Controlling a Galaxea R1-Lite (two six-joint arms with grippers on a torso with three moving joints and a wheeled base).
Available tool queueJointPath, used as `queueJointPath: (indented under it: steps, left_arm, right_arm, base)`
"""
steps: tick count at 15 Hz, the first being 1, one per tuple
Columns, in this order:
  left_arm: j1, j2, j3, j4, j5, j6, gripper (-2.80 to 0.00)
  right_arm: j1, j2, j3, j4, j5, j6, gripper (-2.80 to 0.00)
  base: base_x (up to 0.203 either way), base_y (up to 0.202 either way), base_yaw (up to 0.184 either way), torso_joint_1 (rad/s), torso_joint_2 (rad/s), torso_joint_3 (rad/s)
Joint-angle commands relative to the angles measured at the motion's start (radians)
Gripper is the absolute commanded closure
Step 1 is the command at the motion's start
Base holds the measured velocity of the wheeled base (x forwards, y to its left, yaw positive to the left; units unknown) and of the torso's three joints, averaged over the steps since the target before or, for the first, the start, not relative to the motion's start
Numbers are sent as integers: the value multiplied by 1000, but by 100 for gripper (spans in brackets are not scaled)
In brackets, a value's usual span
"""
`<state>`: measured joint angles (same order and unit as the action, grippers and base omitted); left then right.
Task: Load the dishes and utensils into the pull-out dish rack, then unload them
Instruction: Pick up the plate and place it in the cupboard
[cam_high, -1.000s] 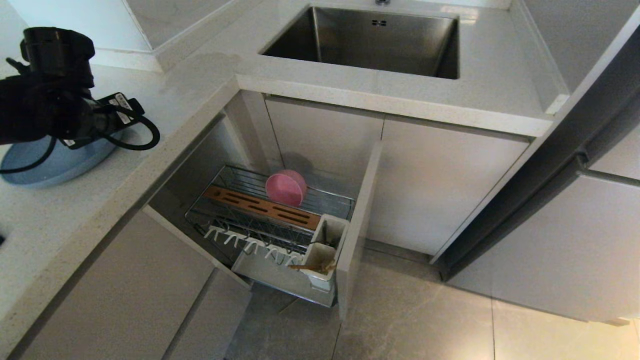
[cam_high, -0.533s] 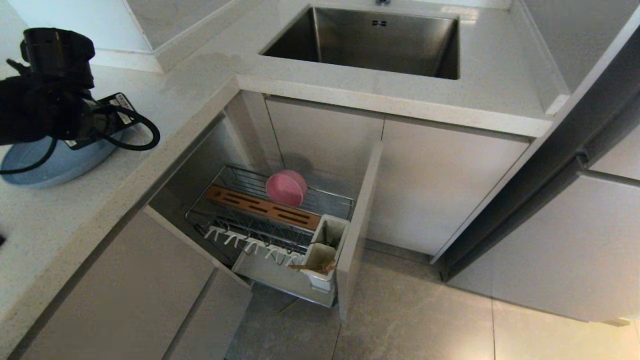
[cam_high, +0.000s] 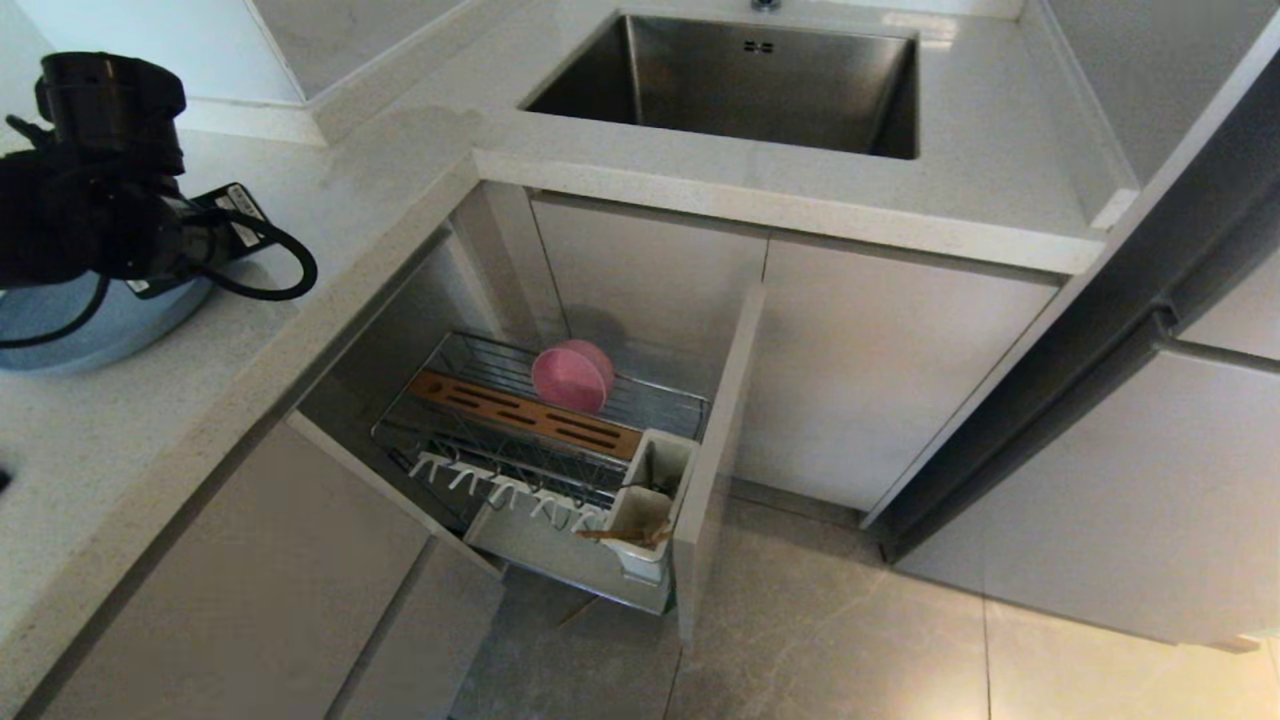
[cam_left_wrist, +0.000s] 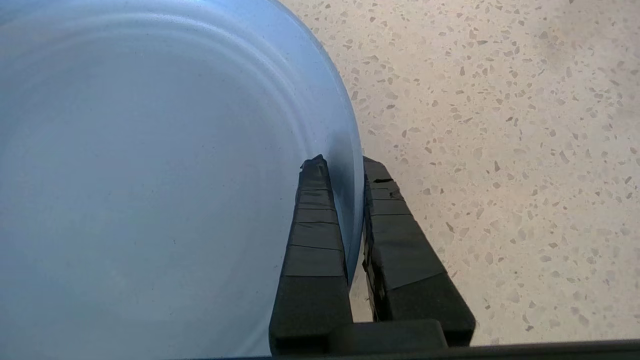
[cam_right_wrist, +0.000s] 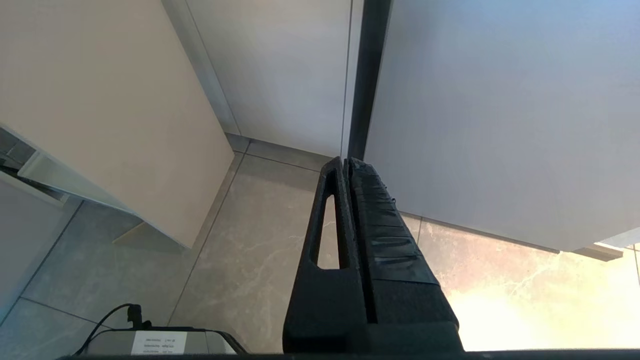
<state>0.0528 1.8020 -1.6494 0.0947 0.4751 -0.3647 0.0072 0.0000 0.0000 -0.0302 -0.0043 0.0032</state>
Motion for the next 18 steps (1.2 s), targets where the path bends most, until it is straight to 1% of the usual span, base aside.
queueJointPath:
  steps: [1,4,7,9,13,17,18]
  left_arm:
    - [-2,-17,12,2,2,-3,0]
    - [-5,-62,28,3,-18,0,0]
    - [-23,-107,55,2,-18,0,0]
    - [-42,-146,56,2,-8,-2,0]
    - [-97,-257,59,1,51,4,0]
    - [-149,-343,74,-3,60,25,0]
    - [-153,-355,74,-24,60,26,0]
  right_arm:
    - [0,0,9,0,0,0,0]
    - [0,0,8,0,-2,0,0]
    - [0,0,8,0,0,0,0]
    - [0,0,9,0,0,0,0]
    - [0,0,9,0,-1,0,0]
    - [0,0,9,0,0,0,0]
    - [0,0,8,0,0,0,0]
  base:
    - [0,0,0,0,0,0]
    - [0,0,0,0,0,0]
    - [0,0,0,0,0,0]
    - [0,0,0,0,0,0]
    - [0,0,0,0,0,0]
    - [0,0,0,0,0,0]
    - [0,0,0,0,0,0]
